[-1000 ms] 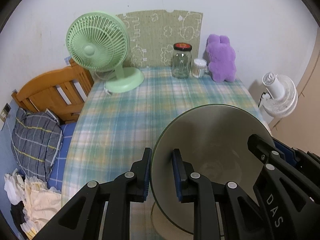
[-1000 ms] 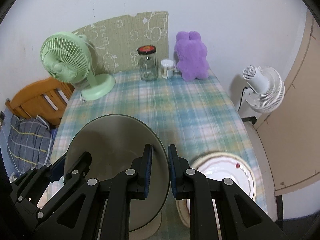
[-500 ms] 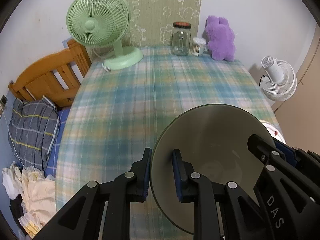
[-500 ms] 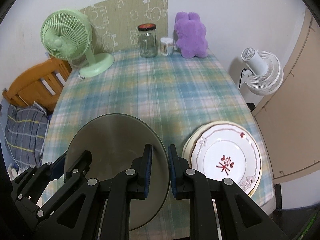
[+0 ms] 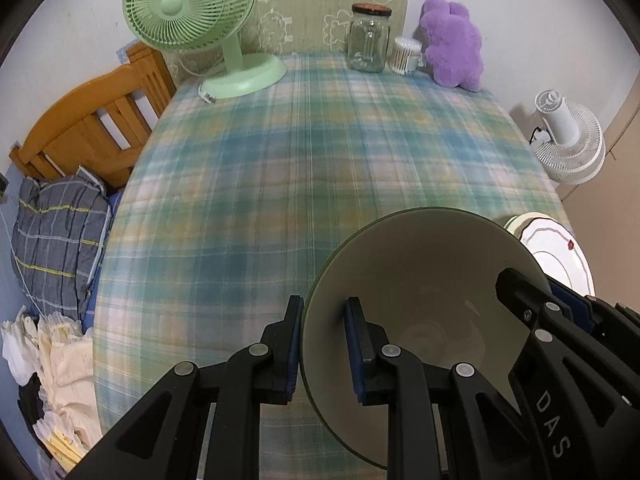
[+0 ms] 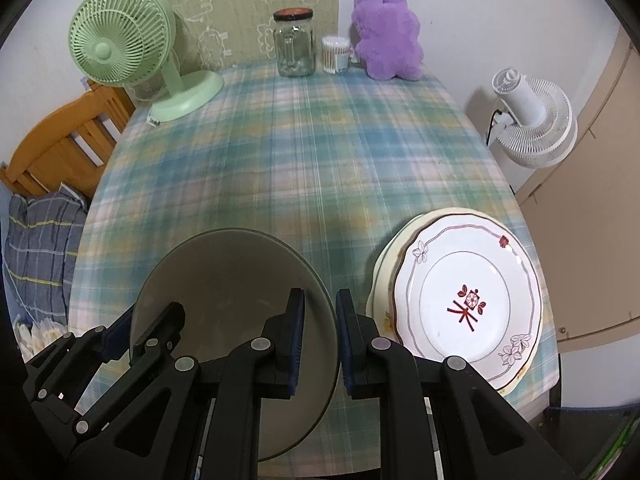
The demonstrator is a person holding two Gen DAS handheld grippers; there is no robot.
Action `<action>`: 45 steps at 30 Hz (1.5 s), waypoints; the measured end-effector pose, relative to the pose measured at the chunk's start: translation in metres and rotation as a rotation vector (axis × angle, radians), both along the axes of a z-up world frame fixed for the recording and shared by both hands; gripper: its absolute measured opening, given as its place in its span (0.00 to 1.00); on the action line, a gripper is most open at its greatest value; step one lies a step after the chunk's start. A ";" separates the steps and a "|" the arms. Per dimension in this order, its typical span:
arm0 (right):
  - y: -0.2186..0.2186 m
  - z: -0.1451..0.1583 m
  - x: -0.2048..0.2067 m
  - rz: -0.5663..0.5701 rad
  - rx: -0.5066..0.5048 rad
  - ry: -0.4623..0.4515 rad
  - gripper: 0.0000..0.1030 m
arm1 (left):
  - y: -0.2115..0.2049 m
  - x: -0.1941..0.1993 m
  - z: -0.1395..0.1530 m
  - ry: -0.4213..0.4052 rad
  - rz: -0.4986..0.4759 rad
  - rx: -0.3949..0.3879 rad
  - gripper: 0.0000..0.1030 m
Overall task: Organize plates and bowls
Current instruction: 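Lower the cream bowl into the grey-green bowl and open both grippers, then close both grippers on the rims of the nested bowls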
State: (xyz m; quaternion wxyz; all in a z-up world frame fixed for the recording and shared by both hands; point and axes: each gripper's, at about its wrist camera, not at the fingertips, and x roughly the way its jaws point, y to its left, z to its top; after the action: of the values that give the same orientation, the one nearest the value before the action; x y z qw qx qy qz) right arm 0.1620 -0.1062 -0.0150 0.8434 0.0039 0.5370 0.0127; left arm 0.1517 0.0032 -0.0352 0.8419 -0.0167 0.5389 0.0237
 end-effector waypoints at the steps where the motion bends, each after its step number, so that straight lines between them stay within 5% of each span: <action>1: 0.000 -0.002 0.001 -0.002 0.001 0.005 0.19 | -0.001 0.001 -0.002 0.006 0.000 0.002 0.18; 19: -0.001 -0.023 0.005 -0.001 0.013 0.058 0.19 | -0.003 0.001 -0.019 0.049 -0.001 0.008 0.19; 27: -0.003 -0.020 -0.001 0.017 0.031 0.058 0.21 | -0.005 -0.008 -0.013 0.023 -0.030 -0.032 0.40; 33: -0.009 -0.013 -0.010 0.000 0.029 0.043 0.48 | 0.002 -0.015 -0.008 0.010 -0.022 -0.061 0.59; 36: -0.014 -0.012 -0.014 0.000 0.042 0.033 0.55 | 0.003 -0.017 -0.008 0.005 -0.018 -0.066 0.63; 45: -0.023 -0.032 -0.005 0.039 0.092 0.060 0.55 | -0.005 -0.016 -0.022 0.048 0.028 -0.046 0.67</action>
State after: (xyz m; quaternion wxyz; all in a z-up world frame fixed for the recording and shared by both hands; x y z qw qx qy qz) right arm 0.1572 -0.1291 -0.0469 0.8255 0.0324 0.5608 0.0538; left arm 0.1357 -0.0018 -0.0567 0.8275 -0.0428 0.5593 0.0236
